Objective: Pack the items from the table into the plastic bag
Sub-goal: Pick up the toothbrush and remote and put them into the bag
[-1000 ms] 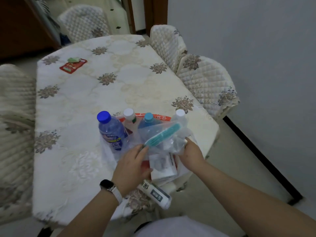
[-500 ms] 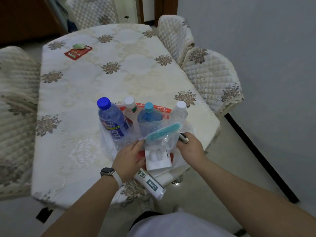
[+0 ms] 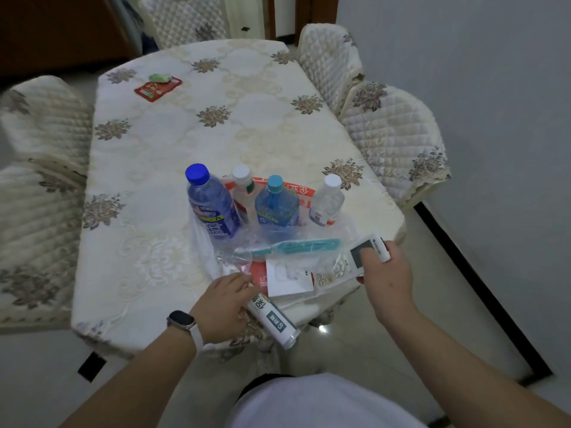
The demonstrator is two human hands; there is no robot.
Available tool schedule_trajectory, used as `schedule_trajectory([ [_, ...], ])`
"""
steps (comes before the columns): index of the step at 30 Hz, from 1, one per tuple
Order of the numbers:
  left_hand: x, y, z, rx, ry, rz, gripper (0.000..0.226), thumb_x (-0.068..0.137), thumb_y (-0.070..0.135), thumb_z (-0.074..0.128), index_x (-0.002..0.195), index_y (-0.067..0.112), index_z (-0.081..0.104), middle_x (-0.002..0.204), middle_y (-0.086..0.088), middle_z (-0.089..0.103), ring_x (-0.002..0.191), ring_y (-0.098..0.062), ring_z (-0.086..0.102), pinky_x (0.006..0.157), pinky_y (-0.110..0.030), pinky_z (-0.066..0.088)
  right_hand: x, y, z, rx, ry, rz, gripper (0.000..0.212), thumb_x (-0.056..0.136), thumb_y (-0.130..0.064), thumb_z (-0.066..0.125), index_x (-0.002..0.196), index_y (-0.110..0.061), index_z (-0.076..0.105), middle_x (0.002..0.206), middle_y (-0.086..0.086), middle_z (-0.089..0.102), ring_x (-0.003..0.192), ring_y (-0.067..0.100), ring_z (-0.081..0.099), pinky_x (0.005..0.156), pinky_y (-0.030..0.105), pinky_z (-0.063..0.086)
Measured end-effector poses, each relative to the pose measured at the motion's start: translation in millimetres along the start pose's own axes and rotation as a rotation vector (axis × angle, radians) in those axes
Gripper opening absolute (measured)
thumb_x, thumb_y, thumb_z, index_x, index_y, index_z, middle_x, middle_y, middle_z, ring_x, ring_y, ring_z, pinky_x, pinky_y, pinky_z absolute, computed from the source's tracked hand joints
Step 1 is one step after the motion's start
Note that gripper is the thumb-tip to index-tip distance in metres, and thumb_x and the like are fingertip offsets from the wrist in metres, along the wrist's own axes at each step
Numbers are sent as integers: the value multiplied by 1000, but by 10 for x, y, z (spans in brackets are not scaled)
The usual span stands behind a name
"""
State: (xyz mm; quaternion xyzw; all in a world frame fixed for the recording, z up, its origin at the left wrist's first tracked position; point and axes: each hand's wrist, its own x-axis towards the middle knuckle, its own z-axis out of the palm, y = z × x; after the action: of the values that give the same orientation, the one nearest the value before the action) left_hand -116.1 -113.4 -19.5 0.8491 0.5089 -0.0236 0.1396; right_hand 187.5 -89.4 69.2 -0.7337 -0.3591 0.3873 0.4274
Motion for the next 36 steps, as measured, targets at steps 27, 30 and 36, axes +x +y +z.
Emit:
schedule_trajectory([
  [27, 726, -235, -369, -148, 358, -132, 51, 77, 43, 75, 121, 22, 60, 102, -5, 62, 92, -29, 56, 75, -40, 51, 73, 326, 839, 222, -150, 318, 16, 92, -25, 63, 102, -13, 63, 105, 11, 67, 97, 26, 66, 65, 26, 57],
  [30, 825, -241, -302, -159, 302, -150, 50, 79, 42, 72, 123, 23, 58, 104, -5, 60, 96, -29, 55, 76, -42, 51, 66, 404, 903, 99, -123, 294, 10, 93, -23, 61, 97, -14, 60, 98, 9, 66, 86, 22, 67, 68, 34, 60],
  [36, 869, -228, -163, -83, 211, -120, 51, 82, 41, 64, 130, 25, 55, 109, -4, 62, 103, -31, 55, 87, -43, 47, 62, 583, 912, -493, -153, 106, 28, 87, -39, 67, 101, -17, 58, 86, -7, 60, 79, 16, 57, 67, 28, 39],
])
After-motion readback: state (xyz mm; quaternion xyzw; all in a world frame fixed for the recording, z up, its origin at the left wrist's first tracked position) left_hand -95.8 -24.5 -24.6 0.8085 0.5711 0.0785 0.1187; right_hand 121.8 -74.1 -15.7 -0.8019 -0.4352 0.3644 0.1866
